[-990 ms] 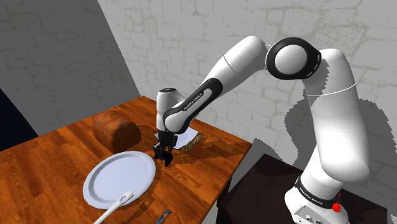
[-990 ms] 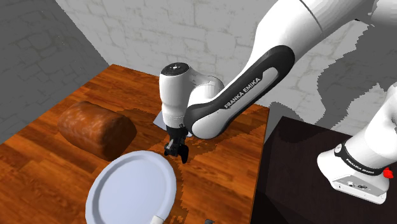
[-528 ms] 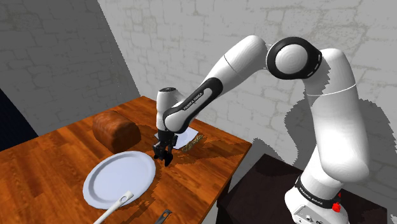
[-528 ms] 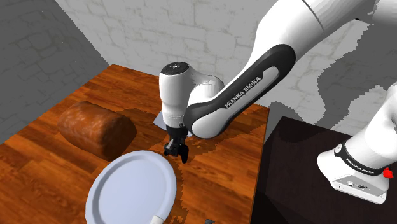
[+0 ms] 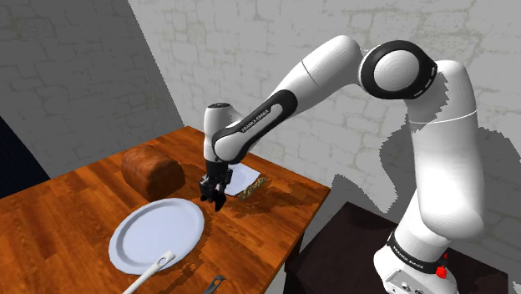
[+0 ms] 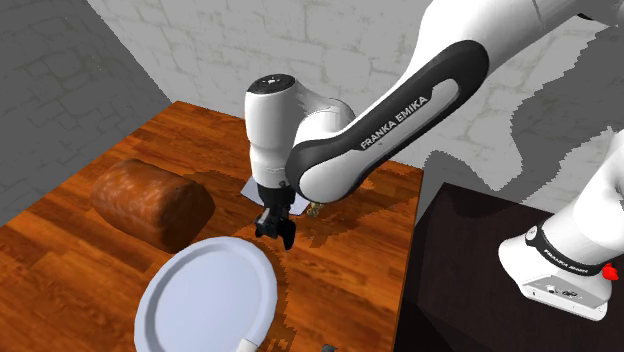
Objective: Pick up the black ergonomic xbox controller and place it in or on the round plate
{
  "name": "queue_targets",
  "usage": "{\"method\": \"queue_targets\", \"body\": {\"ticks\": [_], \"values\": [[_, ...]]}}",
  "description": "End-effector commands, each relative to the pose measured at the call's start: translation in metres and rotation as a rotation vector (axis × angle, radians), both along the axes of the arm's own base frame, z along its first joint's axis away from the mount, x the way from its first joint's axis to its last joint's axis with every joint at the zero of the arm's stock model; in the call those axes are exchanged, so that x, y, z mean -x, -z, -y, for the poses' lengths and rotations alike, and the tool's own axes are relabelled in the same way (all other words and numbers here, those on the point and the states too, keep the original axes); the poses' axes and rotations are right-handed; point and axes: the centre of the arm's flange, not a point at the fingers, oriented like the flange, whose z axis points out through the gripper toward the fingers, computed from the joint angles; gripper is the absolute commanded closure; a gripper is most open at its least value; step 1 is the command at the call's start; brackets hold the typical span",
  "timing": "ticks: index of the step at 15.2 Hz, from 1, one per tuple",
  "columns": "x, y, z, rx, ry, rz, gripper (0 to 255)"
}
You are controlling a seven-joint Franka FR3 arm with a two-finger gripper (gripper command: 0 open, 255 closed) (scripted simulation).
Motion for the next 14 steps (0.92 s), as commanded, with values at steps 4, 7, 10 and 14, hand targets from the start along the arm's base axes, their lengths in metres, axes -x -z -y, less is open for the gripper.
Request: {"method": "queue_targets", "body": {"ticks": [4,7,10,14], "values": [[0.0,-0.027,0.0,0.0,0.0,0.0,255],[0.0,-0.043,0.0,0.0,0.0,0.0,255],[-0.002,-0.05,-0.012,0.0,0.0,0.0,255],[-0.013,-0.055,-0.064,0.0,0.0,0.0,255]]}}
